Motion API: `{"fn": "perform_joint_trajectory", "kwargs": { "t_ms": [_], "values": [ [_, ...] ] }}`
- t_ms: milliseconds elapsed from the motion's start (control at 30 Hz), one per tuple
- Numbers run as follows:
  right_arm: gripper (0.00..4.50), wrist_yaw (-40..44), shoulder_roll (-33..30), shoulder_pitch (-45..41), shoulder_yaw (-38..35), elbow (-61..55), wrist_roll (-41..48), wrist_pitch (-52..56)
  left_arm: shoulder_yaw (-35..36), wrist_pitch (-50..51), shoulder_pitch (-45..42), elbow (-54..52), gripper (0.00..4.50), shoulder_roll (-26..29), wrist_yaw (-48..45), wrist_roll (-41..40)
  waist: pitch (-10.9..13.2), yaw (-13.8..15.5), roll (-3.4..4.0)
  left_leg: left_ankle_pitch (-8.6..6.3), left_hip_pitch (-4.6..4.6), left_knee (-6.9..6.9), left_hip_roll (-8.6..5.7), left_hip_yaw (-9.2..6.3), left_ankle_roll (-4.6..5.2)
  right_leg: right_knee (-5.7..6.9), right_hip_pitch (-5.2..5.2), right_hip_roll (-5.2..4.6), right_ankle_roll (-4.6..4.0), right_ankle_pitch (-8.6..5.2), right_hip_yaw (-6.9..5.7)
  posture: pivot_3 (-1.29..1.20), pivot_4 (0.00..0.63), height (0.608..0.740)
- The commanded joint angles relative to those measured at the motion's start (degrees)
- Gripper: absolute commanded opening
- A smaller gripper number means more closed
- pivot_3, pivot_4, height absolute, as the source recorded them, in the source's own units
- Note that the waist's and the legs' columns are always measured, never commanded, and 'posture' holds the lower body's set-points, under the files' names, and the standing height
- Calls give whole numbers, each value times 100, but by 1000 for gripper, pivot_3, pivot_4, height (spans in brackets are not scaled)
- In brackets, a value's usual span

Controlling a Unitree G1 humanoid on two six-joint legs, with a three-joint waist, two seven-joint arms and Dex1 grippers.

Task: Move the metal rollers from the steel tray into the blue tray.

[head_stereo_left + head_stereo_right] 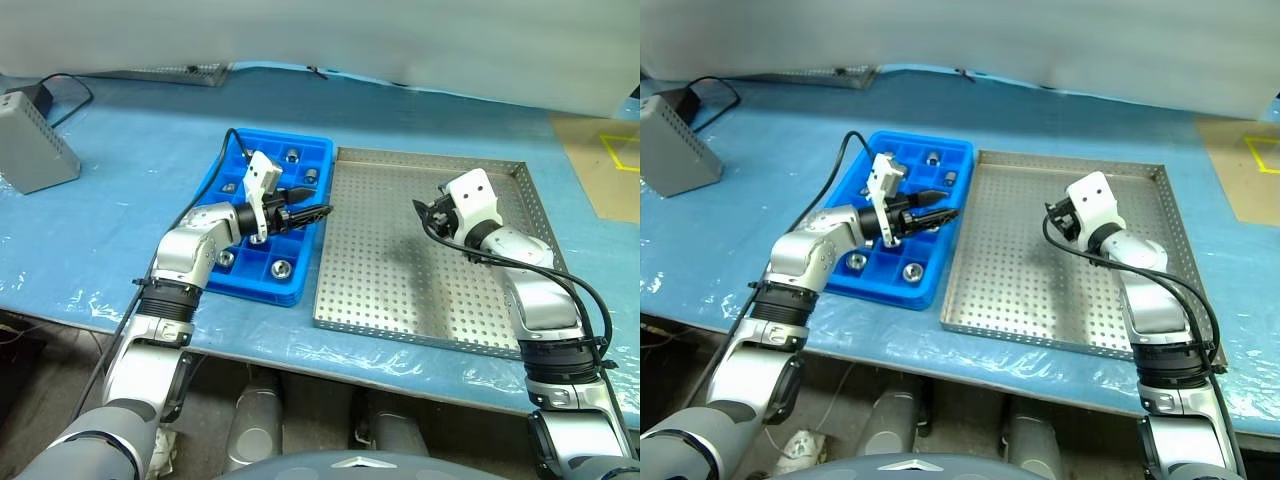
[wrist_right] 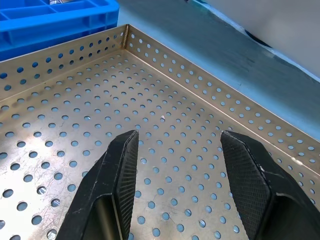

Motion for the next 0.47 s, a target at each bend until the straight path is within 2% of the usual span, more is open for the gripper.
{"fn": "perform_joint_trajectory", "kwargs": {
  "t_ms": [33,467],
  "values": [
    [2669,-52,-5,-31,-52,-242,-2,-39,30,-113,-90,-101,3356,-5,-47,-16,0,-1,0,0,0,0,0,0,0,0,0,0,0,0,0,150,150,740],
    [2669,-85,-17,16,-59,-256,3,-47,-20,-67,-105,-150,3356,-30,-24,-7,0,-2,0,0,0,-2,0,0,0,-2,0,0,0,0,0,145,150,740]
  ]
}}
